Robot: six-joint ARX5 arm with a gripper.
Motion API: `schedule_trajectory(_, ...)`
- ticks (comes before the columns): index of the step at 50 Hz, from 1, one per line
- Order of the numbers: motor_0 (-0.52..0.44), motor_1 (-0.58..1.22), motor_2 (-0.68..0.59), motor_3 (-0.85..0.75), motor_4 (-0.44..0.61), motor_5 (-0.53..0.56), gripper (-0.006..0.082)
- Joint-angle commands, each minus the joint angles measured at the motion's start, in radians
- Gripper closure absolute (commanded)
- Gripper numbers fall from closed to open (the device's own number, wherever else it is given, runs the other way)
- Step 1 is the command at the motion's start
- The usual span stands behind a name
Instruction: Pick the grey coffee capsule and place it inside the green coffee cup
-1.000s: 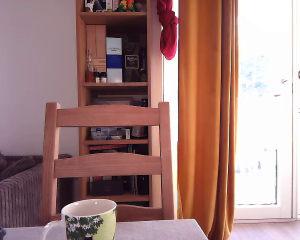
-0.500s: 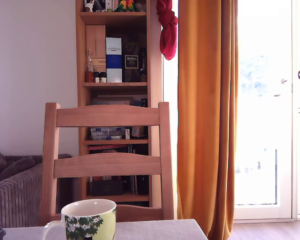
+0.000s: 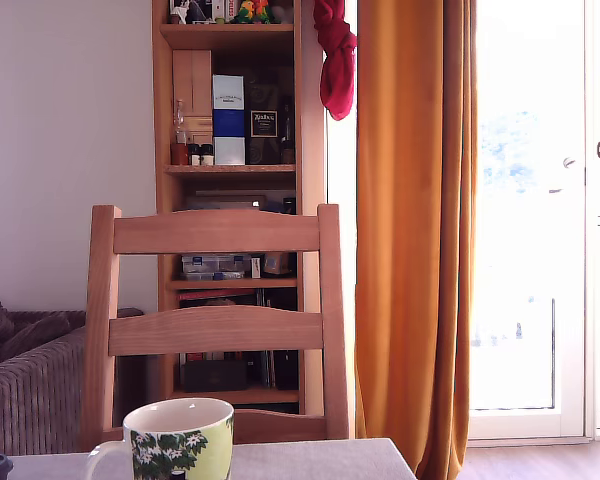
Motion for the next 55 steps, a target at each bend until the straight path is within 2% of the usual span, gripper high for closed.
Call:
schedule_trajectory(1, -0.005, 0.080, 0.029, -0.019, -0.003, 0.031, 0.0061)
schedule_trajectory(7, -0.008, 0.232, 0.101, -0.045, -0.021, 0.074, 0.0053)
schedule_trajectory(13, -0.015, 0.363, 0.163, -0.056, -0.026, 0.111, -0.0011)
schedule_trajectory(32, -0.059, 0.662, 0.331, -0.028, -0.127, 0.151, -0.0012)
schedule_trajectory(55, -0.059, 0.933, 0.433, 0.033, -0.153, 0.201, -0.0010)
